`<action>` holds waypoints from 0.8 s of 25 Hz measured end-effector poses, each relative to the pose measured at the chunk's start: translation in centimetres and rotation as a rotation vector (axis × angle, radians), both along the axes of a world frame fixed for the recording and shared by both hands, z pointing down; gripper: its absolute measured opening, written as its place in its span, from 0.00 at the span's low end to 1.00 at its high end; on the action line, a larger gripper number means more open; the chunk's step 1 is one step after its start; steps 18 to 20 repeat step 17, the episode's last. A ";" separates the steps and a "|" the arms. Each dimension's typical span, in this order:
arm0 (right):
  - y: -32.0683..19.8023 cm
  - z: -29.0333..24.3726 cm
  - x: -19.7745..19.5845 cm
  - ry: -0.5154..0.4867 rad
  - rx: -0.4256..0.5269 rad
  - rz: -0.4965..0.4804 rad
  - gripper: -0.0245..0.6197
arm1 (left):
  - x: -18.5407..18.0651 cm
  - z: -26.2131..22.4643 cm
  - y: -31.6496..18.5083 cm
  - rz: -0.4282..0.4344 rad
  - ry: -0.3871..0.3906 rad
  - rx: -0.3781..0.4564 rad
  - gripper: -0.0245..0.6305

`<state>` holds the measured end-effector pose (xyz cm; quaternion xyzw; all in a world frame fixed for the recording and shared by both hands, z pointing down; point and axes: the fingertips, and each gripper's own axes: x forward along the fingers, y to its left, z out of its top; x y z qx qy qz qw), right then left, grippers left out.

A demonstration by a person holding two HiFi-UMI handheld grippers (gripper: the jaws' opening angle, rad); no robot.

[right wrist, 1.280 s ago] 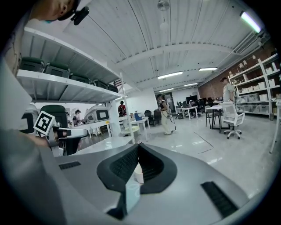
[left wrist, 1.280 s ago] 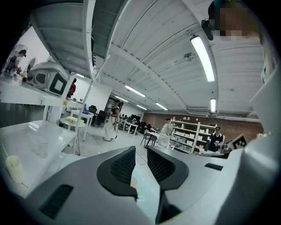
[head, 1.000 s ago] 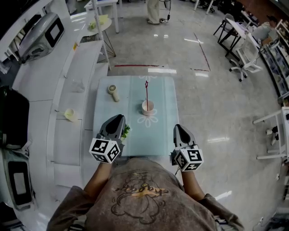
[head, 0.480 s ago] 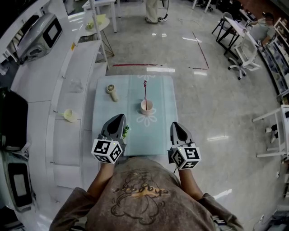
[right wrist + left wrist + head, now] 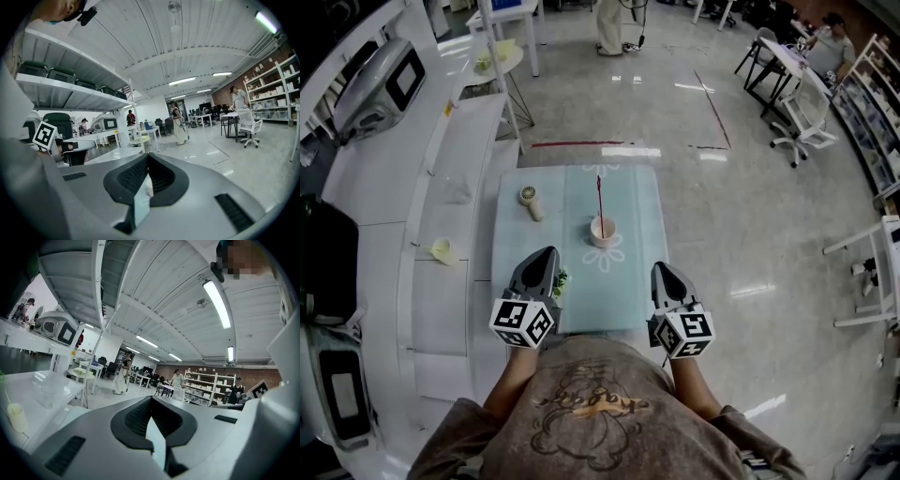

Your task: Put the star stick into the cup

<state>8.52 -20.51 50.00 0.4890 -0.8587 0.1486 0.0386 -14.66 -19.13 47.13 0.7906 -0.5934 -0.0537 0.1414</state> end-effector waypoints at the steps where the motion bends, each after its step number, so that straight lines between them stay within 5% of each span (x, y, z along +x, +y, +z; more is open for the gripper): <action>1: 0.0 0.0 0.0 -0.001 0.000 0.002 0.04 | 0.0 0.0 -0.1 0.003 0.001 -0.001 0.07; 20: -0.3 0.2 0.3 0.001 -0.017 0.010 0.04 | 0.0 0.3 -0.7 0.003 0.021 -0.018 0.07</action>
